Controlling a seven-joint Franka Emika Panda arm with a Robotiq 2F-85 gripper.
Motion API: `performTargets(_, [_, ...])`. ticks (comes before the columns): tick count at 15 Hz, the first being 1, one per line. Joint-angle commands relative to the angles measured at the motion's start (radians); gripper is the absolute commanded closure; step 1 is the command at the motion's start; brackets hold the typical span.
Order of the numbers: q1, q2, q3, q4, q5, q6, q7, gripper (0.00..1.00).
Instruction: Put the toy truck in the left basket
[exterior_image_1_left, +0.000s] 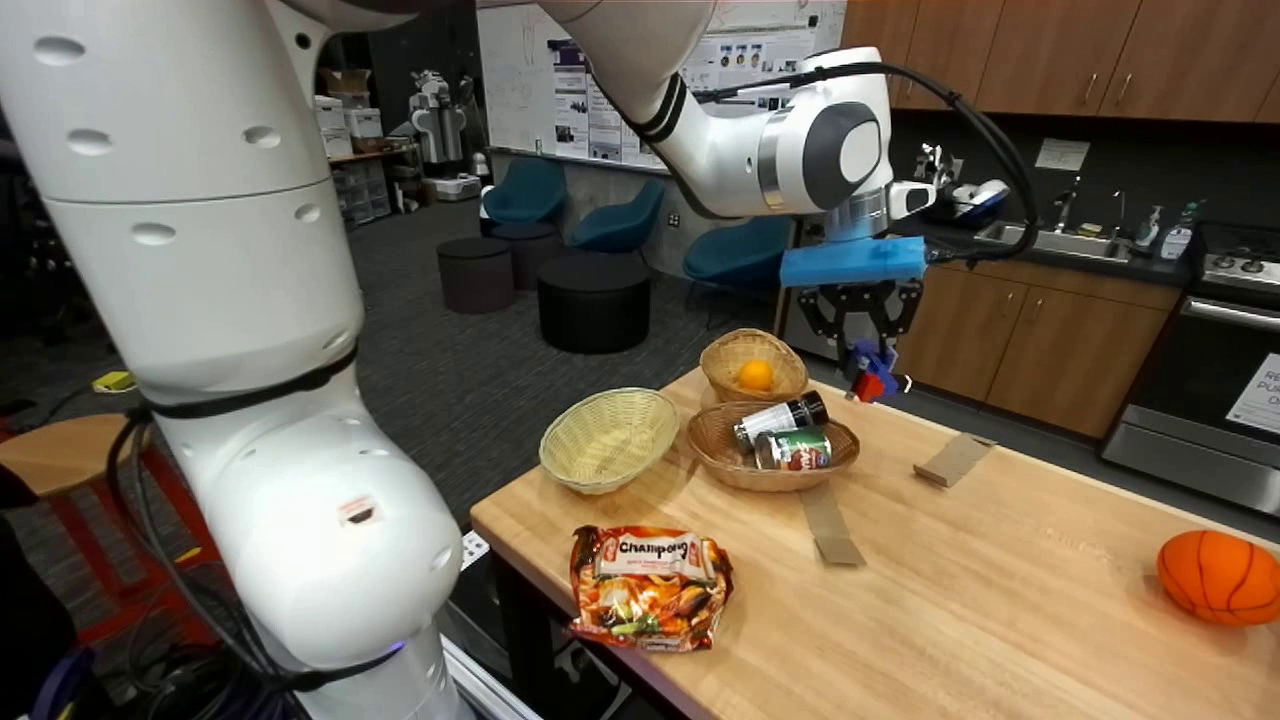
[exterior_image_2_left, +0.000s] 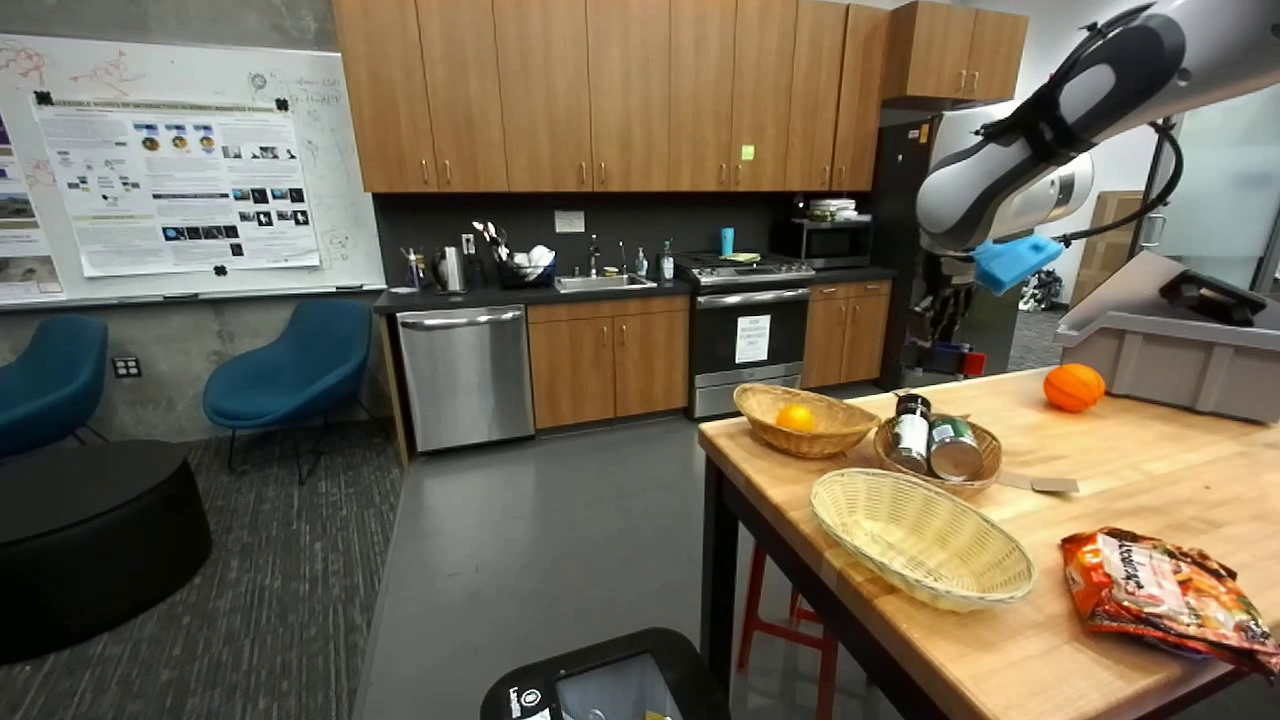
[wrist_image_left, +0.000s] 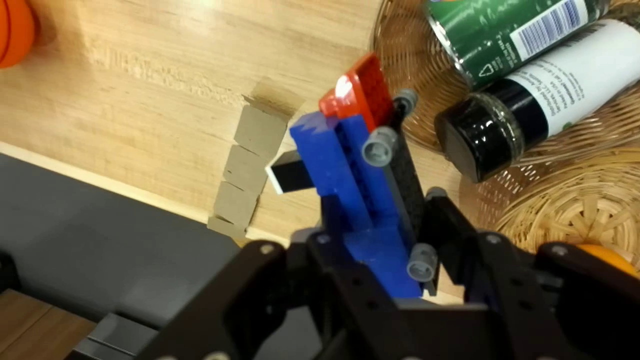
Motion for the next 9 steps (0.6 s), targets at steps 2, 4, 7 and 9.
performTargets(2, [0.0, 0.006, 0.001, 0.02, -0.038, -0.05, 0.087, 0.78])
performTargets(4, [0.001, 0.004, 0.001, 0.016, -0.046, -0.044, 0.073, 0.78])
performTargets(7, [0.0, 0.003, 0.001, 0.012, -0.098, 0.0, 0.047, 0.78])
performTargets(9, [0.0, 0.006, -0.001, 0.007, -0.127, 0.049, 0.017, 0.78])
